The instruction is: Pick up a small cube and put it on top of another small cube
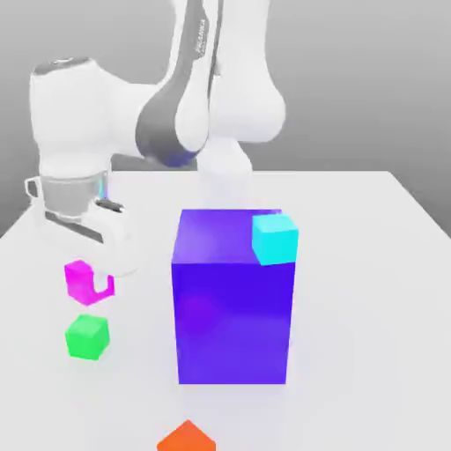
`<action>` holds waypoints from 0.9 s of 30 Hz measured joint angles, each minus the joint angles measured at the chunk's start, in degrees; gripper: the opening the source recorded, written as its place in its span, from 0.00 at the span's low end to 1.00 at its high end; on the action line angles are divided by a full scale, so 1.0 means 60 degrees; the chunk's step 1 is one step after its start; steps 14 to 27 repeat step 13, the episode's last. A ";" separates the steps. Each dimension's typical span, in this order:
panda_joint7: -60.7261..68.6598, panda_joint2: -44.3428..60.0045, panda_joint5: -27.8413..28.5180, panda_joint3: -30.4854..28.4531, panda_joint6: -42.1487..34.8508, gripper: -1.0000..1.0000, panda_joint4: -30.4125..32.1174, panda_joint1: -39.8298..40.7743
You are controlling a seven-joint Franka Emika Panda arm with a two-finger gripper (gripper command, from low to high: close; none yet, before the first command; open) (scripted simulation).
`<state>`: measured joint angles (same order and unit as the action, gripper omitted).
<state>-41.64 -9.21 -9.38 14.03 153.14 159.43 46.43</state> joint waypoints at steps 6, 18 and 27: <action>0.0188 0.1301 0.1302 -0.0261 0.0926 0.00 0.0078 0.0494; -0.0437 0.2463 0.2207 -0.0506 0.1999 1.00 0.0039 0.0487; -0.0437 0.2463 0.2207 -0.0506 0.1999 1.00 0.0039 0.0487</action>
